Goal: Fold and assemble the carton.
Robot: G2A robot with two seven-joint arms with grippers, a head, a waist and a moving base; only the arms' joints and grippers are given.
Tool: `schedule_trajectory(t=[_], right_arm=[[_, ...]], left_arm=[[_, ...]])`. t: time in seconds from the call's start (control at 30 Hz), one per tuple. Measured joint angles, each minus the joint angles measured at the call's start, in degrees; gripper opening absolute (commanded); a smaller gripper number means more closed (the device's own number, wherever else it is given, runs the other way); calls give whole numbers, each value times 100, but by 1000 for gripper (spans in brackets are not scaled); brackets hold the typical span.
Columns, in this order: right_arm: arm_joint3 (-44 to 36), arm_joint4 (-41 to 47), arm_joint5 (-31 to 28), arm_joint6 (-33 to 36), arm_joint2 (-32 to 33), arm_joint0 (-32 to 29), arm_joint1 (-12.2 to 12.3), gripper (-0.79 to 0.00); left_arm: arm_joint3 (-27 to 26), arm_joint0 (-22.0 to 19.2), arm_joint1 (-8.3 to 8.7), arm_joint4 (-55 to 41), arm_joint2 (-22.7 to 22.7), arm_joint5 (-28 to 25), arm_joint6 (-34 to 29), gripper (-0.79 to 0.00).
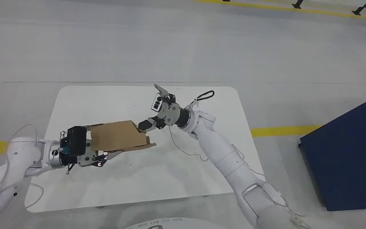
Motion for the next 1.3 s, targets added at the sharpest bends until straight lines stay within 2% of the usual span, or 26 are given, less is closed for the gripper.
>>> schedule_trajectory(t=[0.87, 1.03, 1.3], right_arm=[[111, -474, 264, 54, -423, 303, -50, 0], [45, -450, -62, -6, -339, 240, -48, 0], [-274, -508, -595, -358, 64, -119, 37, 0]], left_arm=[[-126, 59, -8, 296, -21, 0, 284, -785], [-14, 3, -22, 217, 31, 0, 231, -785], [552, -228, -103, -232, 201, 0, 92, -785]])
